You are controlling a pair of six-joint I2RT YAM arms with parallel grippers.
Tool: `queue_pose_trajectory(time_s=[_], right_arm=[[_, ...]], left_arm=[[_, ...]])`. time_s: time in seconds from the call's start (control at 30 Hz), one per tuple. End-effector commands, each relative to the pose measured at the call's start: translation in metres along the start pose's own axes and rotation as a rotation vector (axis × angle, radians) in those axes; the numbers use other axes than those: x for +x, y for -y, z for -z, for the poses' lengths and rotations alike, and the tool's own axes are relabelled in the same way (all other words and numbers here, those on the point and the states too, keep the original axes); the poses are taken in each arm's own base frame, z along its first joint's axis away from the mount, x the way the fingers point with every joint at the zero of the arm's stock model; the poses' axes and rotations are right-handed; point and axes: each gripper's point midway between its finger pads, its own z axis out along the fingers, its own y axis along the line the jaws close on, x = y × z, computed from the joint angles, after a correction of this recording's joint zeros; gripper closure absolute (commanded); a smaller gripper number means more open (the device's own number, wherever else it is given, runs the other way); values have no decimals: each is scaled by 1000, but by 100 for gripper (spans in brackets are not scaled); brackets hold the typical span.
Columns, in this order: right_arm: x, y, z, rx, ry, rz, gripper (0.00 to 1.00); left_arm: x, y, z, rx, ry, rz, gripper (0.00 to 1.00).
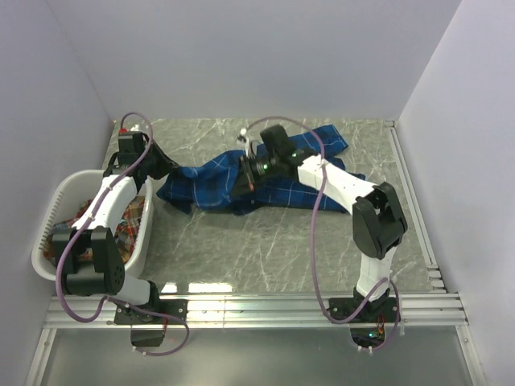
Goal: Fold and stack the long sleeve shirts
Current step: Flatten the shirt out
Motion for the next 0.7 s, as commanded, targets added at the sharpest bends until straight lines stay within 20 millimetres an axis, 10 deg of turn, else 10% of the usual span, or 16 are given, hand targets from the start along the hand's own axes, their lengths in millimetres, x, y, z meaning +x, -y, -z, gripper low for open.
queue_pose_trajectory(time_s=[0.0,0.17,0.43,0.67], right_arm=[[-30,-72,45,-87,18,-36,100],[-44,-118,67,-274,47,-104,95],[-31,-2,57,261,155,-161,45],[-9,4,79,349,188,89,42]], left_arm=[[-30,21,5,45,81,-35,99],[-38,27,10,64,117,-66,99],[-26,20,14,64,106,-70,100],[-17,13,13,51,92,-66,99]])
